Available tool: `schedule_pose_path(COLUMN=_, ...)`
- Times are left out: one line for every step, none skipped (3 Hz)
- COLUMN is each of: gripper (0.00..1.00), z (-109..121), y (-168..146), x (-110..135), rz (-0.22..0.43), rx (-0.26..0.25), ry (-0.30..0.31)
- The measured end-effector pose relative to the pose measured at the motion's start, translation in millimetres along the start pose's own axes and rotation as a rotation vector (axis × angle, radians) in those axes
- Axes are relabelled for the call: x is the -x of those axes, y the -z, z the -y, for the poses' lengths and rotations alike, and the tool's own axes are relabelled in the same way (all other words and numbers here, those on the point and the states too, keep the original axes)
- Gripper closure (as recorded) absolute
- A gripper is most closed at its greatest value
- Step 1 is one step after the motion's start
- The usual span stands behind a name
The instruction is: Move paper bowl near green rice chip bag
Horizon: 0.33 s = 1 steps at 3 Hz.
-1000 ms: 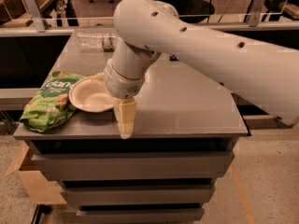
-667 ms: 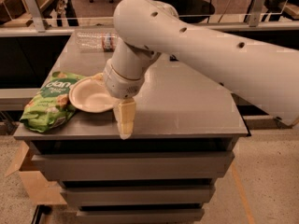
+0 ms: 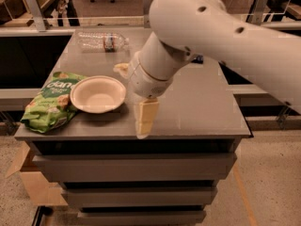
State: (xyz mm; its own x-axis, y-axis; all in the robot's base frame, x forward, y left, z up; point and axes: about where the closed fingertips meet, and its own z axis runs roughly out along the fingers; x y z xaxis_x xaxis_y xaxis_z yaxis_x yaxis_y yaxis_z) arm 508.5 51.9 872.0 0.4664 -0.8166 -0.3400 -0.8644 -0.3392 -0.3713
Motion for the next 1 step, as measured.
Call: schedule_pose_path(gripper=0.00, z=-8.6, y=32.8, x=-26.3, rz=-0.033, rx=-0.067, ry=-0.082)
